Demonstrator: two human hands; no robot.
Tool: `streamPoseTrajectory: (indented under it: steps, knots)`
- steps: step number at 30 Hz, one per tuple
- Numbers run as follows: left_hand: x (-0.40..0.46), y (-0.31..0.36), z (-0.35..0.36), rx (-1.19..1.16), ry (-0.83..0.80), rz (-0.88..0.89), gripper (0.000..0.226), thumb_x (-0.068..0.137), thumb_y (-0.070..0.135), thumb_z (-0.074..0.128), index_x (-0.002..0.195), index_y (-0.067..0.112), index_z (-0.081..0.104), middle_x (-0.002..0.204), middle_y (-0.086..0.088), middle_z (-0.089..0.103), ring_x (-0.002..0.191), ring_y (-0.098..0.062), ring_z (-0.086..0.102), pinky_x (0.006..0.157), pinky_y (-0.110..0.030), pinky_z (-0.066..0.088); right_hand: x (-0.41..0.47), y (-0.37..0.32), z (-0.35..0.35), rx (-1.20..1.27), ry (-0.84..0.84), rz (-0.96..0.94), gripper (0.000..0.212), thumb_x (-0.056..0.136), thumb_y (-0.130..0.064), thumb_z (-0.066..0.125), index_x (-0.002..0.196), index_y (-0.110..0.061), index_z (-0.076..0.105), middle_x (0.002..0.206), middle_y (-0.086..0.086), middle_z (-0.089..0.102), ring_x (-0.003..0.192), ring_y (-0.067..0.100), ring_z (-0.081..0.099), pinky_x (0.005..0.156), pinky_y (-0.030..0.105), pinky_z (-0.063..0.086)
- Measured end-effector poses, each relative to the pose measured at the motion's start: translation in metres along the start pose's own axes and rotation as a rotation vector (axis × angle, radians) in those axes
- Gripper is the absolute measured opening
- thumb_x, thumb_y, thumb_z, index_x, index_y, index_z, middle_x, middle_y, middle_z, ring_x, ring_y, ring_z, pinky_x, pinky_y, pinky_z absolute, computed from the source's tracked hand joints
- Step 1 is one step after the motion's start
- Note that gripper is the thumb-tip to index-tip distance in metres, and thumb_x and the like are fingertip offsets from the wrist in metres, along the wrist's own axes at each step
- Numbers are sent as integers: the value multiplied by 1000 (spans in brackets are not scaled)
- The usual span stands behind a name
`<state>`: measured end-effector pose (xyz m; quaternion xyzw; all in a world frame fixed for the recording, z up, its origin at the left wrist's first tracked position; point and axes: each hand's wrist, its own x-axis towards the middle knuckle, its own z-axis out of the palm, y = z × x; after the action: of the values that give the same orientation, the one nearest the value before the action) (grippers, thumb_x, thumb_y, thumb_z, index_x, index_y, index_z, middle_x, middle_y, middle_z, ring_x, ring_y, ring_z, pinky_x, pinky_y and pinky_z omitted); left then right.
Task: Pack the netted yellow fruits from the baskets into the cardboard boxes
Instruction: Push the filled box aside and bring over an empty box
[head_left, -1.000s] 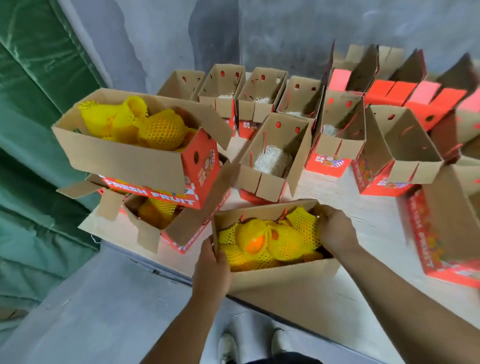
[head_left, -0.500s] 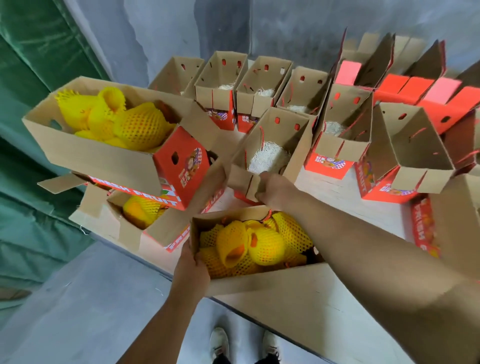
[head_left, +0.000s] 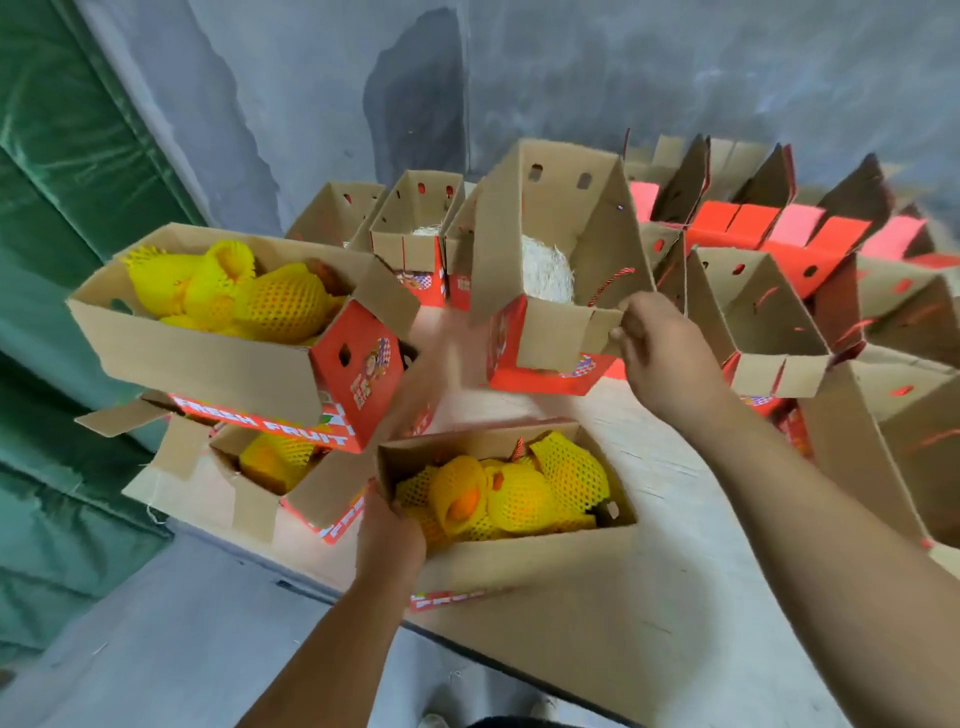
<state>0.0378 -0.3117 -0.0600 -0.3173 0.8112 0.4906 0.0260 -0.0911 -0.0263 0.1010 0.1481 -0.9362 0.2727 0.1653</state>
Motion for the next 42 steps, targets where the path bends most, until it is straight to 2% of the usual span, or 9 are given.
streamPoseTrajectory:
  steps: [5, 9, 13, 16, 23, 27, 31, 36, 42]
  knots:
    - [28, 42, 3, -80, 53, 221, 49, 106, 0, 42, 153, 11, 42, 149, -12, 50, 140, -33, 44, 117, -41, 35, -53, 8, -55, 7, 186, 14, 13, 94, 12, 51, 103, 3, 55, 97, 12, 52, 90, 23, 55, 79, 37, 44]
    - [16, 67, 12, 327, 154, 665, 50, 102, 40, 57, 147, 22, 46, 140, -6, 54, 132, -31, 50, 101, -46, 46, -108, 8, -86, 2, 248, 195, 22, 95, 8, 51, 115, 0, 54, 108, 16, 56, 103, 26, 59, 85, 29, 42]
    - [-13, 41, 29, 864, -325, 1342, 59, 86, 73, 56, 132, 36, 57, 123, 3, 51, 109, -22, 48, 91, -40, 43, -170, 4, -89, -49, 340, 206, 16, 93, 12, 51, 108, 13, 52, 108, 24, 48, 98, -6, 55, 81, 2, 41]
    - [-10, 43, 44, 949, -269, 1287, 29, 93, 47, 64, 116, 30, 63, 116, -3, 53, 105, -28, 53, 87, -44, 45, -218, 22, -85, -236, 274, 320, 16, 92, 21, 53, 98, 7, 57, 101, 25, 53, 101, 37, 57, 86, 34, 43]
    - [-12, 102, 91, 581, -285, 756, 22, 99, 20, 56, 120, 25, 59, 132, -9, 45, 119, -35, 49, 97, -43, 44, -301, 24, -24, -215, 103, 641, 16, 93, 13, 59, 85, 0, 52, 90, 13, 46, 81, 36, 48, 76, 57, 45]
    - [-7, 126, 92, 333, -470, 850, 41, 95, 15, 63, 133, 17, 50, 130, -12, 53, 119, -37, 54, 97, -49, 47, -300, 1, 20, -121, -92, 615, 12, 97, 4, 57, 88, -4, 53, 93, 10, 51, 79, 34, 52, 74, 56, 47]
    - [33, 90, 42, 753, -569, 1149, 68, 78, 57, 74, 129, 31, 38, 122, 2, 54, 112, -26, 56, 79, -37, 43, -289, -5, 35, -128, -136, 652, 17, 89, 0, 66, 90, -9, 52, 97, 8, 47, 80, 37, 51, 72, 51, 48]
    - [41, 61, 35, 929, -419, 1170, 26, 99, 45, 50, 105, 20, 53, 110, -1, 61, 110, -28, 53, 79, -40, 44, -277, -12, 40, -167, -139, 736, 34, 80, -6, 71, 83, -19, 40, 94, 6, 41, 80, 37, 46, 74, 48, 44]
    - [41, 77, 54, 883, -357, 941, 22, 104, 39, 41, 111, 20, 51, 120, -2, 61, 118, -29, 51, 77, -39, 42, -286, 0, 26, -85, -167, 746, 15, 82, -20, 59, 81, -10, 48, 93, 5, 44, 84, 32, 42, 77, 45, 40]
